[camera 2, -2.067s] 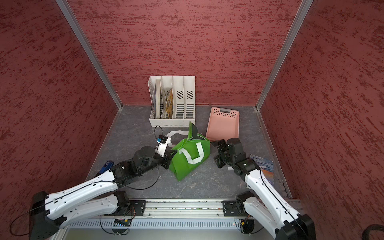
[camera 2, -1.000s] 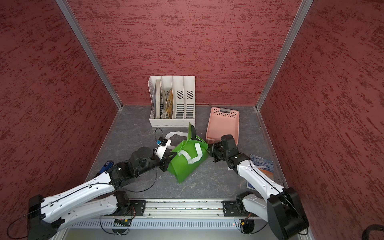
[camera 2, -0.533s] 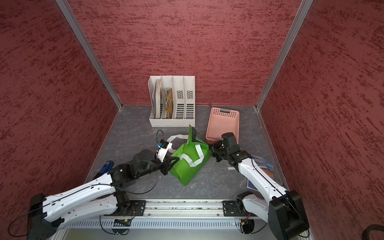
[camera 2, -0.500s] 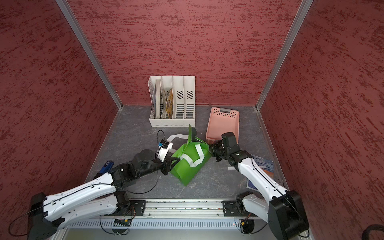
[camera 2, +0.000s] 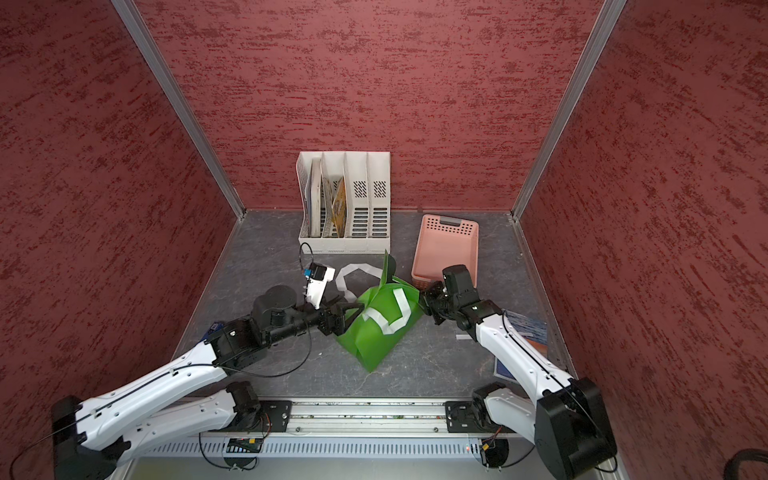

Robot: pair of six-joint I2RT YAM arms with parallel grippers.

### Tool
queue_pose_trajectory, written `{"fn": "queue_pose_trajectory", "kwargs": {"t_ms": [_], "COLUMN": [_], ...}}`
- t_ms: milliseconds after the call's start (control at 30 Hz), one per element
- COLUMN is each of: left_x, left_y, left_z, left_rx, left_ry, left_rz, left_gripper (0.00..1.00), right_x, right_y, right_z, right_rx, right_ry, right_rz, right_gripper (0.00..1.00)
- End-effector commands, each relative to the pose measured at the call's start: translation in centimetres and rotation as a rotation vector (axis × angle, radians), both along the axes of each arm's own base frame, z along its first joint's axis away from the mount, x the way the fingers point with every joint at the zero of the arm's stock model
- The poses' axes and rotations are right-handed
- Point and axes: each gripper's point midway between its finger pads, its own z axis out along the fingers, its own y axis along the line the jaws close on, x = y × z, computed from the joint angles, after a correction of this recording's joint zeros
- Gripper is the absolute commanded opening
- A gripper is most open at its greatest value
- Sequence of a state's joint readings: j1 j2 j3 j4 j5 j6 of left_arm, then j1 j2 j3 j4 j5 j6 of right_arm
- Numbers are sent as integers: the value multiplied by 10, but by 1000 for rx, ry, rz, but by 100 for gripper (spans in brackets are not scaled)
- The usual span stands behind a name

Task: Place the ice pack in the delivery bag
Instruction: Seal the delivery bag at the center of the board.

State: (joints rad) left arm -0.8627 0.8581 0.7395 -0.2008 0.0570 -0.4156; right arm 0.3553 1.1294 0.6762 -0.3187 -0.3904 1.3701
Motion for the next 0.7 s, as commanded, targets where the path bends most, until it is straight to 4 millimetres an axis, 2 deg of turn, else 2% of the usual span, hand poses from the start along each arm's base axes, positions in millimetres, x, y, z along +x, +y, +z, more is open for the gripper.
{"fn": "queue_pose_trajectory", "kwargs": {"t_ms": [0,100,333,500,667], "left_x": [8,13,27,50,66], "left_y": [12,11,-17,-28,-46], "left_z": [7,12,4,0,16], "left_rx": [-71,-64,118,150,144], "left_ry": [31,50,74,77,82], "left_rz": [62,54,-69,-84,-108], "left_gripper": [94,94,93,89,83], "right_x": [4,5,12,14,15], "right_y": [1,2,6,8,5], "right_z": [3,4,21,27,32], "right_rx": [-15,-16,-30,-44,-69], "right_ry": [-29,-34,-79,-87,-87], "right_rz": [26,36,76,95,97], "right_gripper": [0,0,0,0,0]}}
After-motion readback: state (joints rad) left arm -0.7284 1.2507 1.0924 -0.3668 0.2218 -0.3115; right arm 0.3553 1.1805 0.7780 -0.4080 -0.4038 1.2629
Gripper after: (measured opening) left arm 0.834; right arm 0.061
